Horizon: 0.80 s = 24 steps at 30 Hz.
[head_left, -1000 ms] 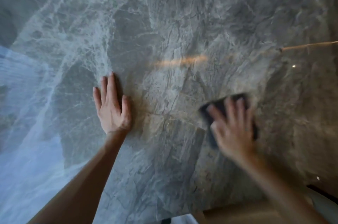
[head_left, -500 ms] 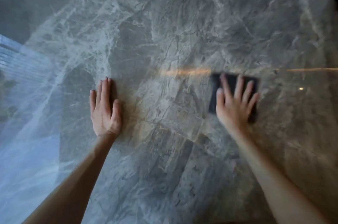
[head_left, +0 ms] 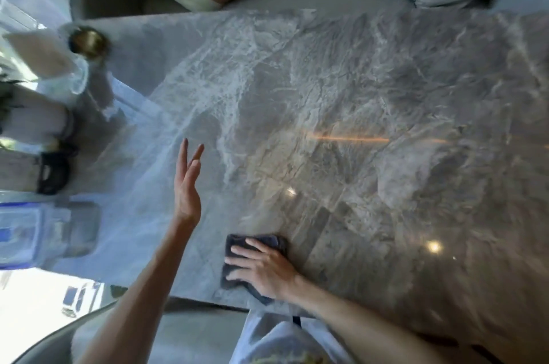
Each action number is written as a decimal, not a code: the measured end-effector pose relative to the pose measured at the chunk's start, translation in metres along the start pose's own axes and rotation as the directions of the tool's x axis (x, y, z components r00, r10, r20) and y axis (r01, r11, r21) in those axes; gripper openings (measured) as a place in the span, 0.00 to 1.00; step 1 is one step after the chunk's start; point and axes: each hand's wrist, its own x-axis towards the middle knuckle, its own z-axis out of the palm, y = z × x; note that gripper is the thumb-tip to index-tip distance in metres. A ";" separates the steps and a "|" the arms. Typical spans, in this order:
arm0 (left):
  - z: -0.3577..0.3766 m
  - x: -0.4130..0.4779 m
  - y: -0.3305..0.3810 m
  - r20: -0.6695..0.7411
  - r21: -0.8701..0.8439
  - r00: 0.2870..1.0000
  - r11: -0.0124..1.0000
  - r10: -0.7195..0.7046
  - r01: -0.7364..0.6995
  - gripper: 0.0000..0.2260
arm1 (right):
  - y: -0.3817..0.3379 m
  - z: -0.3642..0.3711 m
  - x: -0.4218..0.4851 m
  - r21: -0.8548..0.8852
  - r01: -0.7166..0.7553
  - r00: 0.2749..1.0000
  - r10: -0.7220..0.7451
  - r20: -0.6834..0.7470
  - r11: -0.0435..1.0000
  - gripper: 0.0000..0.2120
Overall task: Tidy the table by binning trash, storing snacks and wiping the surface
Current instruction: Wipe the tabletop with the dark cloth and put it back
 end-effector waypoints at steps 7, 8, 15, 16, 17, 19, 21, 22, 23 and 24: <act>-0.011 -0.080 -0.023 0.056 0.169 0.989 0.978 -0.135 0.123 0.29 | 0.007 -0.011 -0.078 -0.141 0.185 0.949 -0.140 0.281 0.973 0.23; -0.009 -0.087 -0.029 0.089 0.195 0.985 0.973 -0.147 0.127 0.30 | 0.005 -0.009 -0.086 -0.163 0.196 0.953 -0.148 0.264 0.967 0.21; 0.016 -0.117 -0.046 0.244 0.308 0.949 0.943 -0.202 0.122 0.31 | -0.001 -0.024 -0.122 0.222 0.063 0.974 -0.108 0.198 0.973 0.19; 0.022 -0.119 -0.045 0.294 0.309 0.928 0.942 -0.228 0.133 0.30 | -0.004 -0.034 -0.119 0.422 -0.122 0.971 0.019 0.240 0.899 0.21; 0.029 -0.120 -0.044 0.346 0.292 0.899 0.942 -0.267 0.168 0.27 | -0.008 -0.045 -0.116 0.583 -0.322 0.939 0.176 0.295 0.746 0.23; 0.042 -0.125 -0.038 0.431 0.233 0.826 0.929 -0.364 0.288 0.21 | -0.010 -0.071 -0.109 0.778 -0.576 0.798 0.380 0.467 0.251 0.21; 0.052 -0.131 -0.034 0.506 0.225 0.714 0.873 -0.484 0.432 0.16 | 0.000 -0.092 -0.107 0.761 -0.598 0.688 0.326 0.648 -0.252 0.17; 0.055 -0.135 -0.030 0.544 0.217 0.650 0.837 -0.531 0.502 0.16 | 0.004 -0.103 -0.107 0.705 -0.567 0.648 0.298 0.701 -0.426 0.16; 0.055 -0.139 -0.026 0.573 0.203 0.598 0.804 -0.560 0.559 0.18 | 0.006 -0.115 -0.106 0.664 -0.510 0.648 0.262 0.715 -0.547 0.18; 0.054 -0.143 -0.021 0.593 0.178 0.571 0.783 -0.568 0.596 0.20 | 0.007 -0.126 -0.106 0.646 -0.444 0.678 0.238 0.695 -0.621 0.22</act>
